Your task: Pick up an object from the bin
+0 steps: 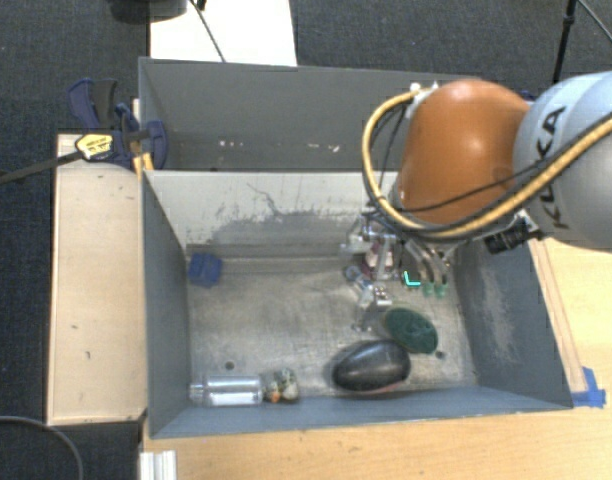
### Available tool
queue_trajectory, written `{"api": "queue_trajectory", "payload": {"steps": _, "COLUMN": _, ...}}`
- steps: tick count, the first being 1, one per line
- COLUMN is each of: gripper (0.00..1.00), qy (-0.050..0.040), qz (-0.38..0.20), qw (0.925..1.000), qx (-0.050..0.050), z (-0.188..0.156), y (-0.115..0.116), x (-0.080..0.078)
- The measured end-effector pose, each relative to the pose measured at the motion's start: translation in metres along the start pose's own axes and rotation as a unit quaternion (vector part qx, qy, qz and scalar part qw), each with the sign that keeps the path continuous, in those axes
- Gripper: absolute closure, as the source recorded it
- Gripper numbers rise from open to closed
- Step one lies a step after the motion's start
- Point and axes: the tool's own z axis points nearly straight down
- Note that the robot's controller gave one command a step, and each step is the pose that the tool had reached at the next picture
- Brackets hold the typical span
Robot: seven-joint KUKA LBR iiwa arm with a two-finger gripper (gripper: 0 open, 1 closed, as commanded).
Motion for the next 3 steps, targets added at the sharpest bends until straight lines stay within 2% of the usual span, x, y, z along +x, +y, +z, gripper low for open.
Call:
{"api": "queue_trajectory", "payload": {"steps": 1, "gripper": 0.00, "qy": -0.0011, "qz": 0.094, "qw": 0.9956, "qx": 0.001, "z": 0.113, "y": -0.072, "x": -0.012}}
{"api": "queue_trajectory", "payload": {"steps": 2, "gripper": 0.00, "qy": -0.0100, "qz": 0.082, "qw": 0.9965, "qx": -0.001, "z": 0.154, "y": -0.098, "x": -0.019}}
{"api": "queue_trajectory", "payload": {"steps": 3, "gripper": 1.00, "qy": -0.0134, "qz": 0.083, "qw": 0.9965, "qx": -0.001, "z": 0.151, "y": -0.097, "x": -0.022}}
